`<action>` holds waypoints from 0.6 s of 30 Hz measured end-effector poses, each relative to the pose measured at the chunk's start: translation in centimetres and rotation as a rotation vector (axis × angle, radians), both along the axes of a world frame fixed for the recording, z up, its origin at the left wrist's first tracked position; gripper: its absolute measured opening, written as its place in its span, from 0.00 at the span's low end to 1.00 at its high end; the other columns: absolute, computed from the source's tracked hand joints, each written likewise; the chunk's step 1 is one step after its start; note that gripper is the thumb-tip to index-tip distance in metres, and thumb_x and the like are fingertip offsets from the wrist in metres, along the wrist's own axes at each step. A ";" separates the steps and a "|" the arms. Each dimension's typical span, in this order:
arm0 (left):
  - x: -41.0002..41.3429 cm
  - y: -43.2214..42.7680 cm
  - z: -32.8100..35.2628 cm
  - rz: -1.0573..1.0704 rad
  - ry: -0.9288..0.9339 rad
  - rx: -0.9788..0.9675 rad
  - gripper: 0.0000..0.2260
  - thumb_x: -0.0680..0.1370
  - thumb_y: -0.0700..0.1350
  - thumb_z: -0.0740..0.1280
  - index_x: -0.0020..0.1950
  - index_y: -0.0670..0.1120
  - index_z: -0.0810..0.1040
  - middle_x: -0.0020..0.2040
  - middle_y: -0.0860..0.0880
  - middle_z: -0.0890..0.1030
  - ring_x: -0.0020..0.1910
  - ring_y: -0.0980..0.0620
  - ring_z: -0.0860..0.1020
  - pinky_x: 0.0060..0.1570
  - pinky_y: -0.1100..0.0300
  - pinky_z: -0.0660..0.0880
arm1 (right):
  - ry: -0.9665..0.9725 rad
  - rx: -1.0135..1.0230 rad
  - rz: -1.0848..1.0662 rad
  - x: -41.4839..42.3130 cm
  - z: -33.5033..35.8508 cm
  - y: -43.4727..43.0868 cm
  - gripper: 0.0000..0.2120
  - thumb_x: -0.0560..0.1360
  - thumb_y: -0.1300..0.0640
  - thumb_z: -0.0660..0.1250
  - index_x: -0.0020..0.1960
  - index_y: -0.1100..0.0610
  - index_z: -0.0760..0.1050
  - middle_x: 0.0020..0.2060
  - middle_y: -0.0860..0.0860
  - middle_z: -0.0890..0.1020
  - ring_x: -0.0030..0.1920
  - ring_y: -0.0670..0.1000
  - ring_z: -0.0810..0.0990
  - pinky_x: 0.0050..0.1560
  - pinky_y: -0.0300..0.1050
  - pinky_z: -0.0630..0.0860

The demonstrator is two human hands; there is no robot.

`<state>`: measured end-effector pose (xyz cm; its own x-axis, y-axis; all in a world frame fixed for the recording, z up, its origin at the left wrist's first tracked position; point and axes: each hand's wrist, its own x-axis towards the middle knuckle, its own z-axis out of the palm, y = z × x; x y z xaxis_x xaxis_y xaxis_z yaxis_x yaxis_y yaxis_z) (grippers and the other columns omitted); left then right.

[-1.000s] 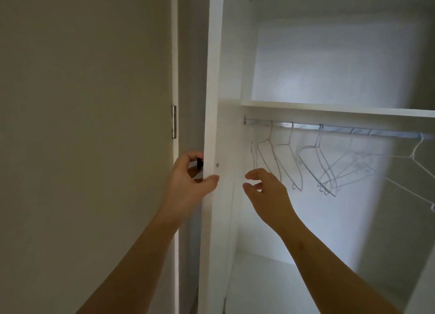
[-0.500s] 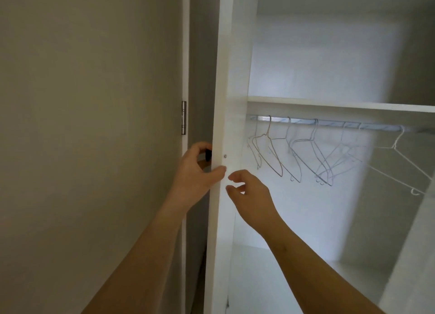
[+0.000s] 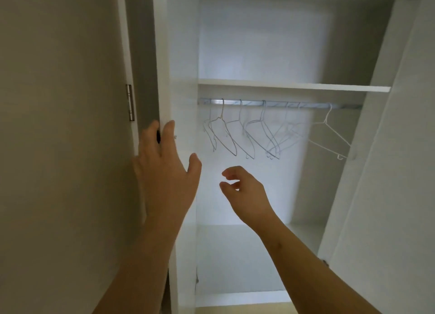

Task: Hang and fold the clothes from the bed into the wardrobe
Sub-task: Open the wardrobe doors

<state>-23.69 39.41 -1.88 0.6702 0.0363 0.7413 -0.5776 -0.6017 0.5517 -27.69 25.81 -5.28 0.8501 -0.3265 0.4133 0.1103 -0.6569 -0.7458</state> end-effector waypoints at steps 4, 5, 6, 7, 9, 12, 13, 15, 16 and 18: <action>-4.5 -5.2 -1.4 -0.162 0.029 0.010 0.22 0.75 0.49 0.65 0.68 0.46 0.70 0.70 0.44 0.68 0.68 0.44 0.67 0.65 0.47 0.65 | 0.025 0.038 -0.155 -5.1 -1.2 -3.7 0.12 0.78 0.54 0.62 0.61 0.50 0.71 0.54 0.43 0.74 0.48 0.42 0.73 0.44 0.29 0.67; -5.7 -6.9 -2.2 -0.240 0.076 0.025 0.21 0.76 0.47 0.66 0.68 0.47 0.69 0.70 0.45 0.68 0.67 0.45 0.68 0.65 0.49 0.66 | 0.029 0.048 -0.200 -6.8 -1.7 -4.7 0.12 0.77 0.54 0.62 0.61 0.50 0.71 0.53 0.42 0.74 0.48 0.42 0.73 0.42 0.28 0.66; -7.0 -8.5 -3.0 -0.314 0.107 0.041 0.20 0.76 0.46 0.66 0.68 0.47 0.69 0.70 0.46 0.68 0.66 0.46 0.69 0.65 0.50 0.68 | 0.031 0.061 -0.242 -8.6 -2.1 -5.8 0.12 0.77 0.54 0.62 0.61 0.51 0.71 0.52 0.42 0.73 0.47 0.42 0.73 0.43 0.30 0.67; -8.5 -10.0 -3.8 -0.379 0.129 0.060 0.19 0.77 0.44 0.65 0.68 0.47 0.69 0.69 0.47 0.68 0.65 0.47 0.70 0.64 0.51 0.69 | 0.034 0.075 -0.281 -10.6 -2.5 -6.8 0.12 0.77 0.54 0.62 0.61 0.51 0.71 0.52 0.42 0.74 0.46 0.42 0.74 0.45 0.32 0.67; -12.0 -12.6 -5.6 -0.500 0.181 0.097 0.18 0.77 0.43 0.63 0.67 0.47 0.69 0.68 0.48 0.69 0.64 0.48 0.70 0.61 0.52 0.71 | 0.046 0.090 -0.364 -15.0 -3.4 -8.6 0.12 0.77 0.55 0.61 0.61 0.52 0.71 0.52 0.41 0.73 0.44 0.40 0.73 0.49 0.35 0.67; -18.2 -16.1 -8.3 -0.672 0.298 0.152 0.17 0.78 0.43 0.62 0.67 0.49 0.68 0.67 0.50 0.70 0.63 0.50 0.71 0.60 0.55 0.71 | 0.050 0.147 -0.497 -22.4 -5.0 -10.7 0.13 0.77 0.56 0.61 0.61 0.53 0.72 0.52 0.42 0.74 0.48 0.42 0.74 0.49 0.33 0.68; -20.4 -17.2 -9.1 -0.723 0.341 0.175 0.17 0.78 0.43 0.62 0.67 0.49 0.68 0.67 0.51 0.70 0.63 0.50 0.71 0.60 0.56 0.70 | 0.054 0.174 -0.547 -25.1 -5.7 -11.3 0.13 0.77 0.56 0.61 0.61 0.53 0.72 0.51 0.42 0.74 0.49 0.42 0.74 0.48 0.31 0.68; -25.3 -19.2 -10.9 -0.831 0.422 0.219 0.17 0.78 0.44 0.61 0.67 0.51 0.68 0.67 0.53 0.70 0.63 0.52 0.71 0.59 0.59 0.69 | 0.078 0.224 -0.646 -30.7 -7.3 -12.1 0.13 0.77 0.56 0.62 0.60 0.53 0.73 0.50 0.41 0.74 0.49 0.41 0.73 0.45 0.29 0.65; -27.8 -20.0 -11.8 -0.886 0.457 0.243 0.17 0.79 0.44 0.61 0.67 0.51 0.68 0.66 0.53 0.71 0.62 0.53 0.71 0.57 0.60 0.69 | 0.089 0.246 -0.694 -33.5 -8.3 -12.5 0.12 0.77 0.55 0.62 0.60 0.52 0.73 0.50 0.40 0.74 0.48 0.40 0.73 0.45 0.29 0.65; -32.8 -21.6 -13.6 -0.997 0.523 0.300 0.16 0.79 0.44 0.61 0.66 0.52 0.68 0.66 0.53 0.71 0.61 0.53 0.72 0.53 0.63 0.68 | 0.106 0.296 -0.796 -39.1 -10.1 -12.7 0.11 0.76 0.56 0.62 0.59 0.52 0.73 0.49 0.41 0.74 0.44 0.37 0.73 0.42 0.28 0.66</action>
<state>-56.49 17.81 -15.49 0.5292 -0.8091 0.2554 -0.6123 -0.1558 0.7751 -66.76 13.07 -15.35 0.3512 -0.9244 0.1486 -0.3812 -0.2862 -0.8791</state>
